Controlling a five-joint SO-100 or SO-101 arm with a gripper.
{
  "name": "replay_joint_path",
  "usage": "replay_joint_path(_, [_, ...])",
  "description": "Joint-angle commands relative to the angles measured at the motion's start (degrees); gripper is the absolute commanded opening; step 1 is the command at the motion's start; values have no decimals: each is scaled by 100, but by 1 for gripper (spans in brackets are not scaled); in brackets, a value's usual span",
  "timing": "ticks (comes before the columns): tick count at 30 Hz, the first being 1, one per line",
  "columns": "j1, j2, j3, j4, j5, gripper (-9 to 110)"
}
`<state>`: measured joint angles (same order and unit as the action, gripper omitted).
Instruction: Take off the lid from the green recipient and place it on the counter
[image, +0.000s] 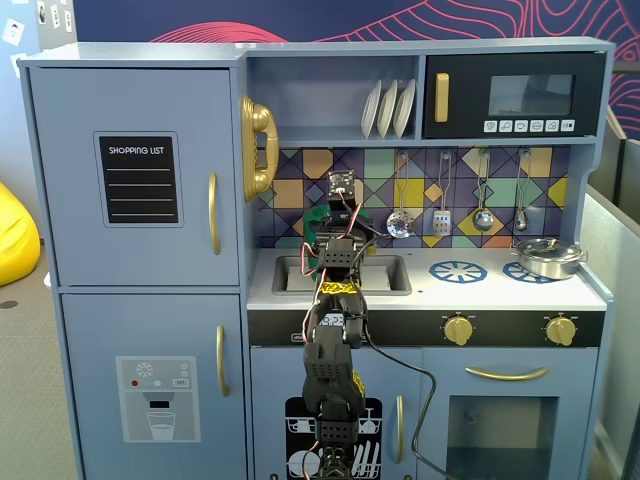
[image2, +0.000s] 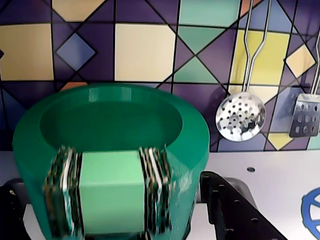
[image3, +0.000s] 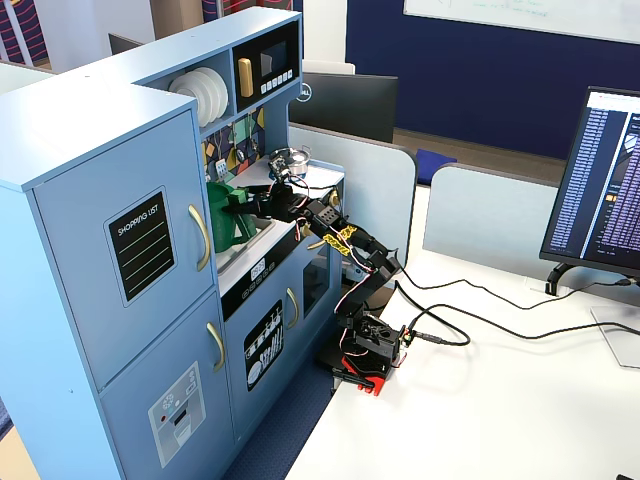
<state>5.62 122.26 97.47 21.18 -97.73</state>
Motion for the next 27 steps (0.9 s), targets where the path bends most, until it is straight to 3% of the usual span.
replay_joint_path(1, [-44,-105,-633,-185,9,41])
replay_joint_path(4, [-53,-264,-835,-123,-44,38])
replay_joint_path(5, [-62,-264,-853,-26,-105,32])
replay_joint_path(7, [-132,-211,-844,264,-149,4])
replay_joint_path(8, [-149,-185,-844,396,-105,0])
replay_joint_path(27, [-299,-114,-1371,176,-167,0])
